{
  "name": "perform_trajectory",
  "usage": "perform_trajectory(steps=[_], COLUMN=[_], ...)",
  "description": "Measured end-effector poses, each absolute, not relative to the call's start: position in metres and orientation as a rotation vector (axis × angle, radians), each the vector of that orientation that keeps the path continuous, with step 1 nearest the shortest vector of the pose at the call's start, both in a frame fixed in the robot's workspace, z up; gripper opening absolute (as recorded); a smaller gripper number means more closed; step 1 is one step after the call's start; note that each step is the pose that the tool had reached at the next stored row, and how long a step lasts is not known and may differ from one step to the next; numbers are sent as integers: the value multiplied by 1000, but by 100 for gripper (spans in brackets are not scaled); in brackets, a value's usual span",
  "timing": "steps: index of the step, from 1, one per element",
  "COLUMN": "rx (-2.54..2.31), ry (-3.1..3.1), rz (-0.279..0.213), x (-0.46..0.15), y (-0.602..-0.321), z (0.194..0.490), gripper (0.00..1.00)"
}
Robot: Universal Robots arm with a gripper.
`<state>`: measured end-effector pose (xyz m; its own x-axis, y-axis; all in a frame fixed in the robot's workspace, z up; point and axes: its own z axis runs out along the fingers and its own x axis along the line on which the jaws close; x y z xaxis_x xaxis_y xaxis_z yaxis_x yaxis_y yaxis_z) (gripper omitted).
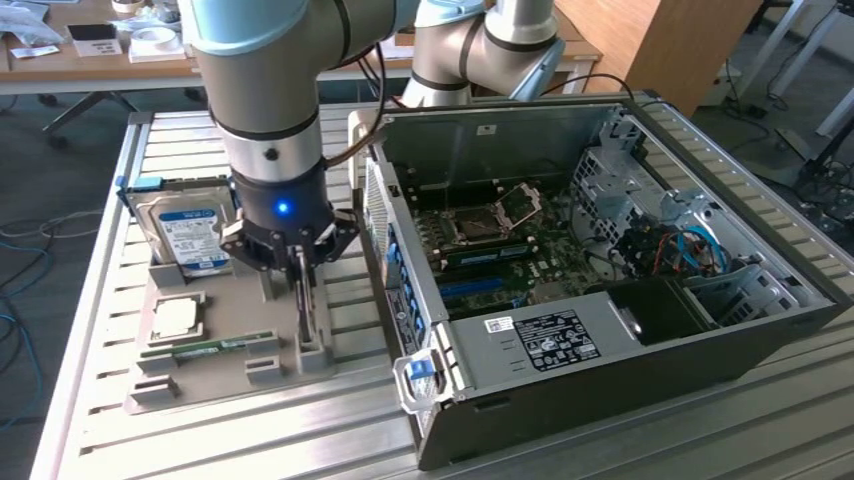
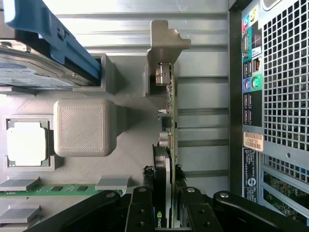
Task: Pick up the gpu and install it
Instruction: 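Pick up the gpu and move the gpu toward the slot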
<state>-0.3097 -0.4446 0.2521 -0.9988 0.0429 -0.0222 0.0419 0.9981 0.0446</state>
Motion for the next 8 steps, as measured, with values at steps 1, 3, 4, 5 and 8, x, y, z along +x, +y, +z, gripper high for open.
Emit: perform_trajectory(steps=[1, 3, 4, 5, 8], rx=[66, 67, 67, 67, 67], ry=[3117, 3117, 3117, 3117, 3117], rz=[69, 69, 69, 69, 69], x=[-310, -310, -310, -310, -310], y=[-445, -445, -445, -445, -445], z=[254, 256, 257, 258, 259], gripper=[27, 27, 27, 27, 27])
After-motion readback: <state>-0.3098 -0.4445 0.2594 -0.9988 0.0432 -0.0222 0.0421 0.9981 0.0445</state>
